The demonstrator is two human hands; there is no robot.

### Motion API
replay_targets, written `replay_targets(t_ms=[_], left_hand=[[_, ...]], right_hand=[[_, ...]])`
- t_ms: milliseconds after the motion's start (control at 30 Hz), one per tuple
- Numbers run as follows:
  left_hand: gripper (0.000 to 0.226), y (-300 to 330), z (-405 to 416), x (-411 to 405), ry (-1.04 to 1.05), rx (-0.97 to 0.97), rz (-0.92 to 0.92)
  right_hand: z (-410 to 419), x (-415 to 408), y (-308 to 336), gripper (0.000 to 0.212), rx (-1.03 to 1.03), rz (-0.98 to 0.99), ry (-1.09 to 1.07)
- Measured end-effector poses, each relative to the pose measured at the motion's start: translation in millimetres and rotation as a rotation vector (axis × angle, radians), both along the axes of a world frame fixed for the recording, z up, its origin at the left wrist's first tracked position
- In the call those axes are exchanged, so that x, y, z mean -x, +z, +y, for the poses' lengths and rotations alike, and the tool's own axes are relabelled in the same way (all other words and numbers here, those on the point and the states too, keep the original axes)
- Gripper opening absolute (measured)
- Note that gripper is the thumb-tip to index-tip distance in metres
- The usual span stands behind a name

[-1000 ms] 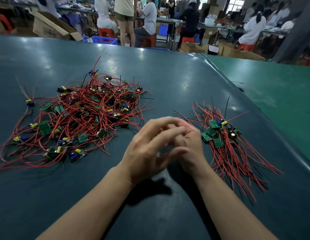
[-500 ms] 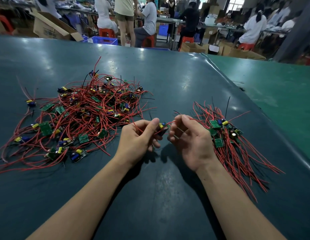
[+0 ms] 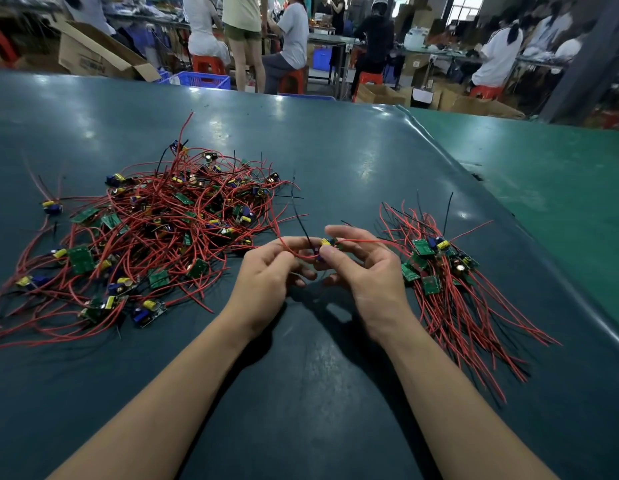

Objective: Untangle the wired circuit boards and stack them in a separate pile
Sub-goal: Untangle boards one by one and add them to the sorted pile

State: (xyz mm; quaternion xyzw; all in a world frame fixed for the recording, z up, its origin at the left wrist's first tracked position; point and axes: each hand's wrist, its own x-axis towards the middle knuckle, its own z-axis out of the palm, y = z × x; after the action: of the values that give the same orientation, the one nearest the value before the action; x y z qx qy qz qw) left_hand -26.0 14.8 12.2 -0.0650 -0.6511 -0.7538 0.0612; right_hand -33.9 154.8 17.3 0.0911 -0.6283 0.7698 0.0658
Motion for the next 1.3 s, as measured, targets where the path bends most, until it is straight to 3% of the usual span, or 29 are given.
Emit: replay_targets(t_ms=[233, 400, 600, 700, 867, 1000, 1133, 1300], left_hand=[[0.026, -1, -1, -1, 0.020, 0.112, 0.101], [0.021, -1, -1, 0, 0.018, 0.053, 0.056], [0.010, -2, -2, 4, 0.152, 0.110, 0.118], [0.010, -4, -2, 5, 0.206, 0.072, 0.121], [0.008, -3, -2, 6, 0.303, 0.089, 0.175], [0.016, 0, -3, 6, 0.357, 0.016, 0.065], [0.028, 1, 4, 1, 0.086, 0.130, 0.018], [0.016, 0, 2, 3, 0.112, 0.095, 0.109]], right_hand=[[-2, 0, -4, 0.030, 0.071, -0.094, 0.069], [-1, 0, -3, 0.040, -0.056, -0.029, 0.027], [-8, -4, -7, 0.021, -0.341, 0.128, -0.145], [-6, -2, -3, 0.007, -0.207, 0.056, -0.190], [-4, 0, 2, 0.013, 0.159, -0.193, -0.073], [-3, 4, 6, 0.013, 0.325, -0.209, -0.150], [-5, 2, 3, 0.015, 0.266, -0.149, -0.093], [-7, 1, 0, 0.027, 0.184, -0.113, -0.012]])
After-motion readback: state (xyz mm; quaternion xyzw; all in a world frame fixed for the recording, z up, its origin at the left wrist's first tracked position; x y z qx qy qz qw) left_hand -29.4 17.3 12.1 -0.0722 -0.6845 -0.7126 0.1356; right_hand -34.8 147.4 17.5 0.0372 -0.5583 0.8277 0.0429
